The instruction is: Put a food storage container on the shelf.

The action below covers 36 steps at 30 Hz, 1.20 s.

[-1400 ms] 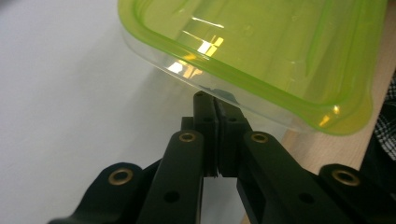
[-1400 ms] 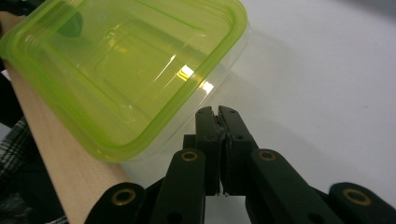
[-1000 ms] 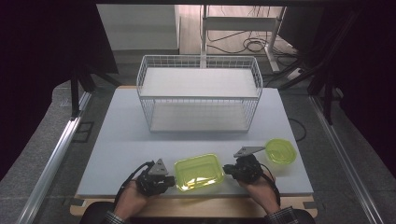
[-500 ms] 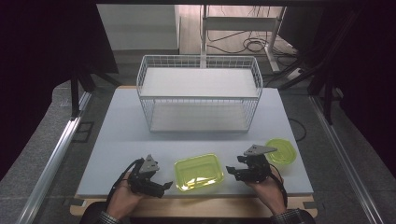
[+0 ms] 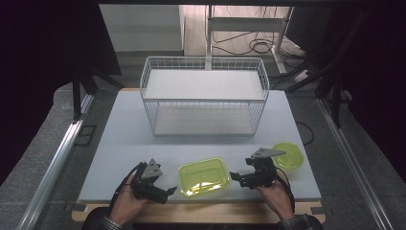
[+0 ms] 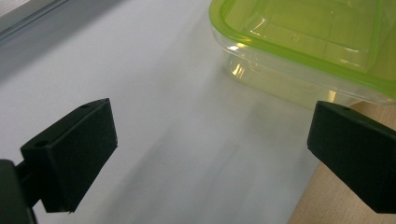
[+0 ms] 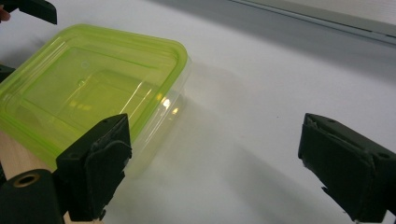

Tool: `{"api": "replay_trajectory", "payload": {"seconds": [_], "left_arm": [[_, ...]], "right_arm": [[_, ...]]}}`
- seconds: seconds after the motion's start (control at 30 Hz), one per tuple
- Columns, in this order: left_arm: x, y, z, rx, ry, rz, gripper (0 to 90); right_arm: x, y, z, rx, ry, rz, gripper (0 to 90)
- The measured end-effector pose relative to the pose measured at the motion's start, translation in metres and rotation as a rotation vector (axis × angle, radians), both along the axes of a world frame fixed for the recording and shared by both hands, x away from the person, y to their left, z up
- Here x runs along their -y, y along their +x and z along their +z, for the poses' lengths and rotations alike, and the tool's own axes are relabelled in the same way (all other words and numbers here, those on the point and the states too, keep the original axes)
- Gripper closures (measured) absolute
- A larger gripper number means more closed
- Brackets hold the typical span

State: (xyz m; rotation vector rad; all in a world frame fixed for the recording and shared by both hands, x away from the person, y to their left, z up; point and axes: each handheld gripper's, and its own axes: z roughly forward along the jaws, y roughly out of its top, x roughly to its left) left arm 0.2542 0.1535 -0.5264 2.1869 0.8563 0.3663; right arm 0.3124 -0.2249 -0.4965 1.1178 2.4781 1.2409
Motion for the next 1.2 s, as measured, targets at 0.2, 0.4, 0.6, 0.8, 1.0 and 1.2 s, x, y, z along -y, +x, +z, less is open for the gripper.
{"api": "replay_trajectory", "payload": {"seconds": [0.2,0.4,0.6,0.8,1.0,1.2], "left_arm": [[0.002,0.0,-0.002,-0.003,0.027,-0.009,1.4],[0.004,0.0,-0.004,-0.01,0.042,-0.019,1.4],[0.005,0.0,-0.005,-0.009,0.051,-0.022,1.6],[0.005,0.0,-0.005,-0.007,0.054,-0.022,1.7],[0.005,0.0,-0.005,-0.005,0.06,-0.02,1.8],[0.005,0.0,-0.005,-0.003,0.068,-0.019,1.8]], "right_arm": [[-0.008,0.0,-0.002,-0.04,-0.014,0.013,5.1],[-0.016,0.002,0.0,-0.082,0.014,0.0,3.1],[-0.018,0.003,0.004,-0.126,0.041,-0.001,8.3],[-0.021,0.006,0.007,-0.142,0.069,-0.008,20.1],[-0.025,0.012,0.005,-0.169,0.072,-0.014,31.5],[-0.025,0.017,0.002,-0.217,0.092,-0.006,41.2]]}}
